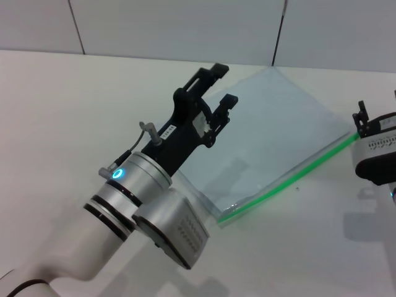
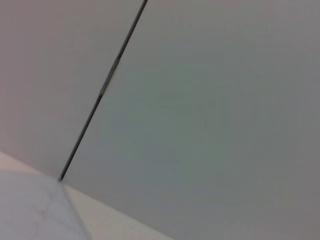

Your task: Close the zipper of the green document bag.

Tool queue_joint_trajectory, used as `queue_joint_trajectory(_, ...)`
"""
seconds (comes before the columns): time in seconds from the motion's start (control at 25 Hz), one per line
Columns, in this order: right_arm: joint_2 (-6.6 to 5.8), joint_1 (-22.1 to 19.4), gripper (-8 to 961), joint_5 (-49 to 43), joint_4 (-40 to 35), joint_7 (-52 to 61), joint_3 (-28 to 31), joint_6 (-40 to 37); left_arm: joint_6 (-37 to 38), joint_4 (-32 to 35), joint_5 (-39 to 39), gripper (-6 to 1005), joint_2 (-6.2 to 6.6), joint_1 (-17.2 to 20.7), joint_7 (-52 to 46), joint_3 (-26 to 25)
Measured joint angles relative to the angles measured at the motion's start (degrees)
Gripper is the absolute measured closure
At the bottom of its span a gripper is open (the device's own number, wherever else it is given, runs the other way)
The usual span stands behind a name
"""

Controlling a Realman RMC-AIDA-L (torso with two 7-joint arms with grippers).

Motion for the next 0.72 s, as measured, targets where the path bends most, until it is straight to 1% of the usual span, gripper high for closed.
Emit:
queue_joint_trajectory(0.24, 0.0, 0.79, 278, 1.23, -2.41, 0.58, 0.49, 1.14, -2.44, -1.29, -1.61, 344, -0.23, 0.03, -4.52, -0.33)
queue_joint_trajectory(0.52, -0.02, 1.61, 278, 1.55, -4.13, 3.58, 1.35, 0.94, -6.44, -1.36, -10.08, 352, -0.22, -0.26, -14.66, -0.56)
queue_joint_trajectory(0.68, -0.11, 1.81, 278, 1.57, -4.2, 7.67, 1.12, 0.54, -8.12, -2.25, -13.78, 356, -0.22, -0.43, -20.02, -0.61)
queue_joint_trajectory(0.72, -0.13, 1.85, 278, 1.56, -4.22, 8.55, 1.03, 0.5, -8.12, -2.25, -13.78, 356, -0.22, -0.43, -20.02, -0.61)
